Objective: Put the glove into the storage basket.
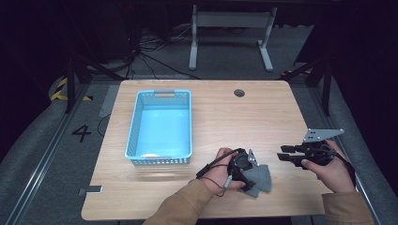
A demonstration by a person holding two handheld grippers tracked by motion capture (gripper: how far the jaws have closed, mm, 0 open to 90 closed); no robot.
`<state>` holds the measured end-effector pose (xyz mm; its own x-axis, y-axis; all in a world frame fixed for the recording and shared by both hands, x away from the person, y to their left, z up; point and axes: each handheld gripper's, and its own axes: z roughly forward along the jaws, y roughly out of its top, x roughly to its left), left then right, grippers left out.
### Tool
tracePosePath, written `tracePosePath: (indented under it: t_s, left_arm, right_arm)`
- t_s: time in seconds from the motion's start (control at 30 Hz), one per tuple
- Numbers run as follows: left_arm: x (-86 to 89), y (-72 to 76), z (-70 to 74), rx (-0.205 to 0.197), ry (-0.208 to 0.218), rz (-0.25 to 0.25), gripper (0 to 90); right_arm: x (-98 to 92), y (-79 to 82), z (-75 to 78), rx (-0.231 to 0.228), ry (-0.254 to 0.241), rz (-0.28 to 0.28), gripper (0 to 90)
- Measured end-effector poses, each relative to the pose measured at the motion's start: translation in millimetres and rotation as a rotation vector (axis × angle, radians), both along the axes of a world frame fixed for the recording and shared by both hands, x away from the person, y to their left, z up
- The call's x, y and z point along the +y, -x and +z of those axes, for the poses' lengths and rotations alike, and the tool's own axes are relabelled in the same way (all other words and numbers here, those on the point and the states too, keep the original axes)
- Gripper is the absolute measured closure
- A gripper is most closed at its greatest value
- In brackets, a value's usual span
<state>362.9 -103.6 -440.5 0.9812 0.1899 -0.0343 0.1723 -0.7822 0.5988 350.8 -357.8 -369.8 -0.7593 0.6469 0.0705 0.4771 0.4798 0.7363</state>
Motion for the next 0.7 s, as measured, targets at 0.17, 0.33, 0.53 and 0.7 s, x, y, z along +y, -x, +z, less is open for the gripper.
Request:
tracePosePath:
  t_s: [0.17,0.33,0.53,0.7]
  left_arm:
    - [1.4,1.3,8.5,-0.003,0.043,-0.009,19.9]
    - [-4.6,4.4,4.0,-0.006,0.004,-0.028,19.3]
    - [-8.3,4.6,-2.9,-0.011,-0.019,-0.028,17.2]
    - [-10.4,5.7,-5.9,-0.022,-0.037,-0.04,16.8]
  right_arm:
    - [0.0,-0.1,-0.3,0.0,-0.003,0.005,61.8]
    - [0.9,-0.3,-0.7,0.001,-0.004,0.009,61.4]
    - [1.5,0.0,-0.6,-0.001,-0.01,0.014,60.6]
    - [1.4,0.4,0.0,-0.001,-0.01,0.011,60.3]
